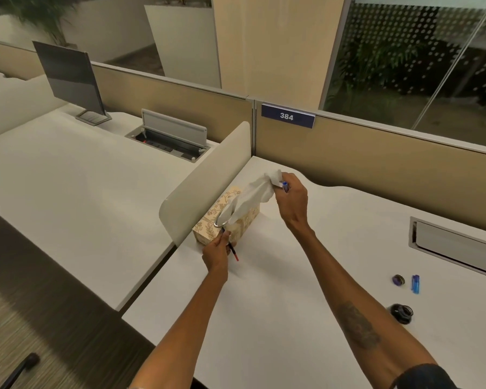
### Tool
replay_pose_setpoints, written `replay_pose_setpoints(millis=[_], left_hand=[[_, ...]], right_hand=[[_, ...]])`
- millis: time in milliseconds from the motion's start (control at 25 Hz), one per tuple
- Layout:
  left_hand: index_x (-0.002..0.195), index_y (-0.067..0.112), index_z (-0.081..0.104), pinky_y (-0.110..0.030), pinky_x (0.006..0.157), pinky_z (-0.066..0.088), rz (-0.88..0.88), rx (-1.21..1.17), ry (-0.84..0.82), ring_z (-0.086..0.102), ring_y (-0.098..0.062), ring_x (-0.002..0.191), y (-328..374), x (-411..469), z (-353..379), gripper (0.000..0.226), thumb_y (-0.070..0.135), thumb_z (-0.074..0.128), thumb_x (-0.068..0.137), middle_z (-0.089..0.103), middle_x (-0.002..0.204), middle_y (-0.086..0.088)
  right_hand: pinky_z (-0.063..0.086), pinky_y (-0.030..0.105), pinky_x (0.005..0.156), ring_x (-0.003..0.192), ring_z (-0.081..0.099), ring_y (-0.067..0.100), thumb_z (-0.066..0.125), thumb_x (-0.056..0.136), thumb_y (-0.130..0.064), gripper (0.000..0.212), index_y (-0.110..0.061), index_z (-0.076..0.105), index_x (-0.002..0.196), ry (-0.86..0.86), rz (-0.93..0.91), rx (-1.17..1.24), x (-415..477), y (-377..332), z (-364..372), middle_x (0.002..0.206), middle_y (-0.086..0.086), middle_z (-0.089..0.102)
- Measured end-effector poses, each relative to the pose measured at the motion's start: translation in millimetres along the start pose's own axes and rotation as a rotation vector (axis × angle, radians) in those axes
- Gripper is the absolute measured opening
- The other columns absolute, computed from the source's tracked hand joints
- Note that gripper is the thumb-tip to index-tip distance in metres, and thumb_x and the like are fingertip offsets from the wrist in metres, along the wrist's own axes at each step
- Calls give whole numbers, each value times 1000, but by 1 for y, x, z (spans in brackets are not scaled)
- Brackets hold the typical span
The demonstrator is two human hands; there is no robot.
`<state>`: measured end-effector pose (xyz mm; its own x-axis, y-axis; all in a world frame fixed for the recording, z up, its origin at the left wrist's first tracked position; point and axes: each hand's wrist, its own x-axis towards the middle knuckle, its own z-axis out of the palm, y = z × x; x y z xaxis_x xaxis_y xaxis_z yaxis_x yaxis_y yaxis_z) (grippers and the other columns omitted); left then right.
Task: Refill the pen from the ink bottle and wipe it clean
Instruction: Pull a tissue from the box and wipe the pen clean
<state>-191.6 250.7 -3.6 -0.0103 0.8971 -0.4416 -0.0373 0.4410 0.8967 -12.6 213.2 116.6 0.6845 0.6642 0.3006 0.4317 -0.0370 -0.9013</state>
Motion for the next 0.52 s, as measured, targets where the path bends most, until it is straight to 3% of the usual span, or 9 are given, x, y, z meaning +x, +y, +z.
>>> replay_pose_setpoints(millis=[80, 200, 280, 400, 520], left_hand=[[119, 7, 71, -33, 82, 59, 48, -2, 9, 69, -19, 91, 5, -8, 5, 33, 25, 69, 92, 73, 97, -4], [122, 11, 69, -29, 89, 56, 195, 15, -41, 67, -17, 106, 15, -31, 19, 35, 27, 68, 92, 73, 114, -4], [125, 15, 68, -26, 98, 53, 269, 7, -138, 64, -10, 114, 22, -50, 33, 38, 29, 71, 90, 72, 120, 5], [122, 22, 70, -9, 96, 44, 379, 50, -340, 54, -1, 125, 35, -84, 56, 35, 30, 73, 88, 60, 137, 15], [106, 28, 74, -15, 108, 29, 530, 210, -488, 34, 2, 141, 37, -109, 77, 21, 37, 72, 87, 46, 149, 21]], right_hand=[[53, 36, 83, 94, 63, 30, 62, 91, -6, 20, -4, 65, 111, 39, 48, 25, 1, 7, -14, 105, 14, 66], [50, 28, 82, 95, 63, 26, 61, 93, -9, 21, -6, 65, 114, 72, 118, 81, -3, 19, -39, 106, 10, 66], [50, 25, 85, 94, 63, 17, 62, 93, -12, 26, -8, 65, 119, 61, 158, 120, -8, 23, -58, 110, 7, 69], [52, 23, 86, 95, 65, 13, 62, 95, -16, 28, -10, 65, 122, 34, 148, 142, -22, 23, -87, 109, 4, 71], [51, 12, 68, 81, 65, 3, 62, 95, -17, 29, -9, 64, 123, -18, 186, 243, -36, 14, -116, 101, 0, 70]])
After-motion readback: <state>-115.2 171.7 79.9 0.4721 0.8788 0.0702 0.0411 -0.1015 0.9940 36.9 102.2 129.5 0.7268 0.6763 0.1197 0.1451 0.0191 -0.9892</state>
